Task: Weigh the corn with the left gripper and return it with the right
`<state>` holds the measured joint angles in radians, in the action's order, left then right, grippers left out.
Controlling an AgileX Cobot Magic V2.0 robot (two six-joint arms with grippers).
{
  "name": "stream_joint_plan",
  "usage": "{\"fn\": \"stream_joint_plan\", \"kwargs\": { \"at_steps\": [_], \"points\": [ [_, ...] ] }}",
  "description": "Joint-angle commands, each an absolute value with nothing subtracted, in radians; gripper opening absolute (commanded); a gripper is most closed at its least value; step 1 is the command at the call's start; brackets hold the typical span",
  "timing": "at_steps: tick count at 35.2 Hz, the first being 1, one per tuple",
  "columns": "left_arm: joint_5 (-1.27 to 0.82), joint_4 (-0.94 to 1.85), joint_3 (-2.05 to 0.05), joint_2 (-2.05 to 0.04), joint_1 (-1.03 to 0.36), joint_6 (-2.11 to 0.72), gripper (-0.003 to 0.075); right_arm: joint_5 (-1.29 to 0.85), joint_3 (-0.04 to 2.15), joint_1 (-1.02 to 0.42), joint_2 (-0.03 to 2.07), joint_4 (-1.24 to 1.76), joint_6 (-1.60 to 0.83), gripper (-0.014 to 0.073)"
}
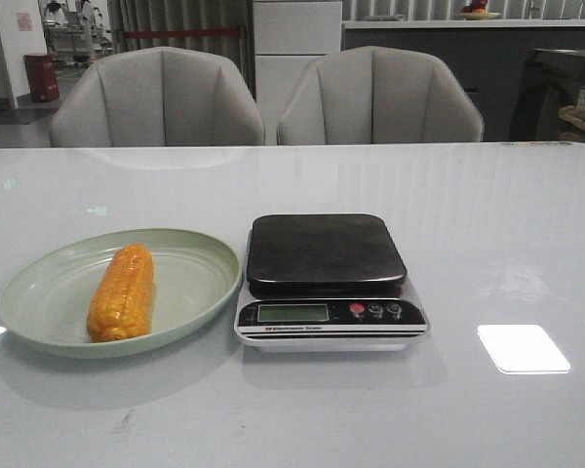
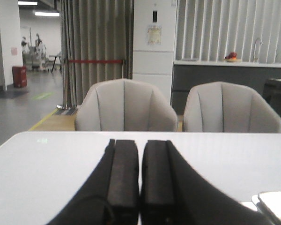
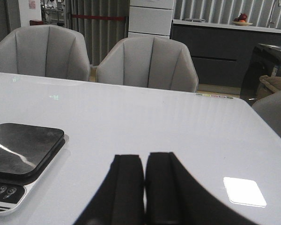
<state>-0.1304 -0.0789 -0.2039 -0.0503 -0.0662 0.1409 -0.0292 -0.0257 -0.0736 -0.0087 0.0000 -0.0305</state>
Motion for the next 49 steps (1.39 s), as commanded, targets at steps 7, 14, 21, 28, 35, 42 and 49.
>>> {"fn": "stream_joint_plan", "kwargs": {
  "at_steps": [7, 14, 21, 28, 35, 42, 49],
  "points": [
    [-0.441, -0.059, -0.473, -0.314, -0.065, 0.144, 0.0113, 0.046, -0.036, -0.066, -0.028, -0.012, -0.040, 0.0190],
    [-0.443, -0.043, -0.461, -0.387, -0.065, 0.146, 0.0113, 0.046, -0.036, -0.066, -0.028, -0.012, -0.040, 0.0190],
    [-0.445, -0.034, -0.470, -0.395, -0.069, 0.146, 0.0208, 0.046, -0.036, -0.066, -0.028, -0.012, -0.040, 0.0190],
    [-0.480, -0.035, -0.514, -0.455, -0.111, 0.142, 0.0549, 0.046, -0.036, -0.066, -0.028, -0.012, -0.040, 0.0190],
    [-0.544, -0.019, -0.628, -0.675, -0.168, 0.142, 0.0608, 0.047, -0.036, -0.066, -0.028, -0.012, -0.040, 0.0190],
    [-0.484, 0.026, -0.740, -0.938, -0.300, 0.145, 0.0608, 0.047, -0.036, -0.066, -0.028, -0.012, -0.040, 0.0190],
    [-0.373, 0.030, -0.817, -1.181, -0.430, 0.180, 0.0608, 0.047, -0.036, -0.066, -0.028, -0.012, -0.040, 0.0190]
  ]
}}
